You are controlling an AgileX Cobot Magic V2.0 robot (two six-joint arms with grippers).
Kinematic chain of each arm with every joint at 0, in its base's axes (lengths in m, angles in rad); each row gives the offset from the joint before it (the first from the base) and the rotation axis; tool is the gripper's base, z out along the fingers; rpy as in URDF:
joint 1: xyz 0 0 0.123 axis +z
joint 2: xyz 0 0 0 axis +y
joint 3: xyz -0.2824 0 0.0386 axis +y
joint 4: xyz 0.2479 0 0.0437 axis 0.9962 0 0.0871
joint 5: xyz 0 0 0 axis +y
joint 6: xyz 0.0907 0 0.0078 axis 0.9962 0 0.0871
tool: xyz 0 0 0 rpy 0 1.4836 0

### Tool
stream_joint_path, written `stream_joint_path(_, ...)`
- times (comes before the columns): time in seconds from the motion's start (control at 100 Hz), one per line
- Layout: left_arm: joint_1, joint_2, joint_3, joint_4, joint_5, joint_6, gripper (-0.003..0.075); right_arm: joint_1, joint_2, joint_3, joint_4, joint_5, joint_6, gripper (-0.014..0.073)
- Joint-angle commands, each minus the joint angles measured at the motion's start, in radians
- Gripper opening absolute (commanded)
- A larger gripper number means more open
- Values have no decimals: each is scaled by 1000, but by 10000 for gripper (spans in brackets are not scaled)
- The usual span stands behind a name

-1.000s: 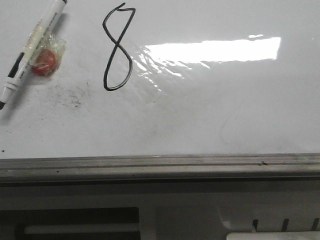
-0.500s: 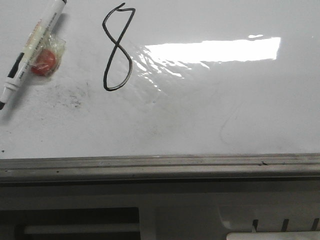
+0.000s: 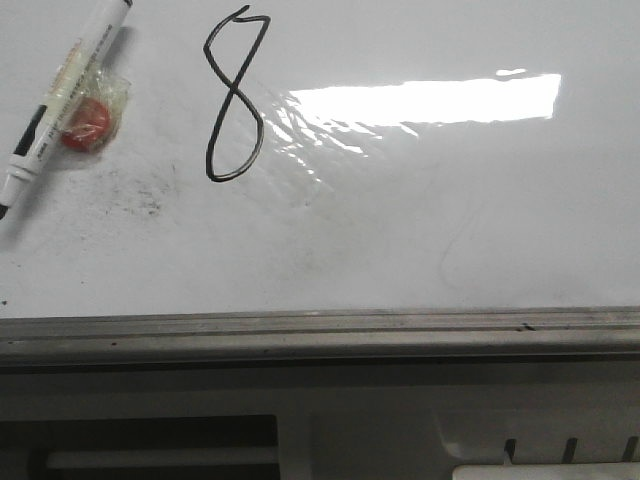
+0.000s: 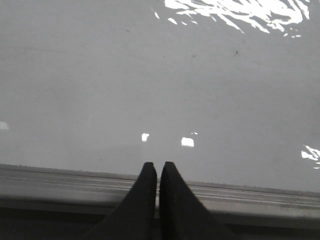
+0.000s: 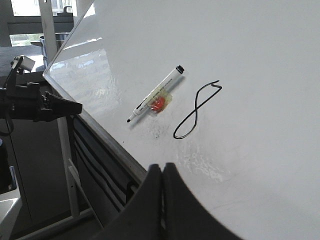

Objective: Write number 8 on whiteboard

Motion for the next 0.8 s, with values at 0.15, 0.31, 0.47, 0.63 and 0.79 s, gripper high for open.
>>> stream_joint_path(0.15,1,-31,32,2,-26,-6,-20,0,10,-26,-10,-83,-3,-63)
stream_joint_path(0.31,1,-31,32,2,-26,-6,-20,0,10,-26,-10,-83,-3,-63)
stream_joint_path(0.47,1,-31,32,2,-26,-6,-20,0,10,-26,-10,-83,-3,-63)
stream_joint_path(0.63,1,-31,32,2,-26,-6,-20,0,10,-16,-10,-85,-3,-63)
stream_joint_path(0.79,1,-31,32,2,-26,-6,-20,-4,10,87,-27,-190,-3,-63)
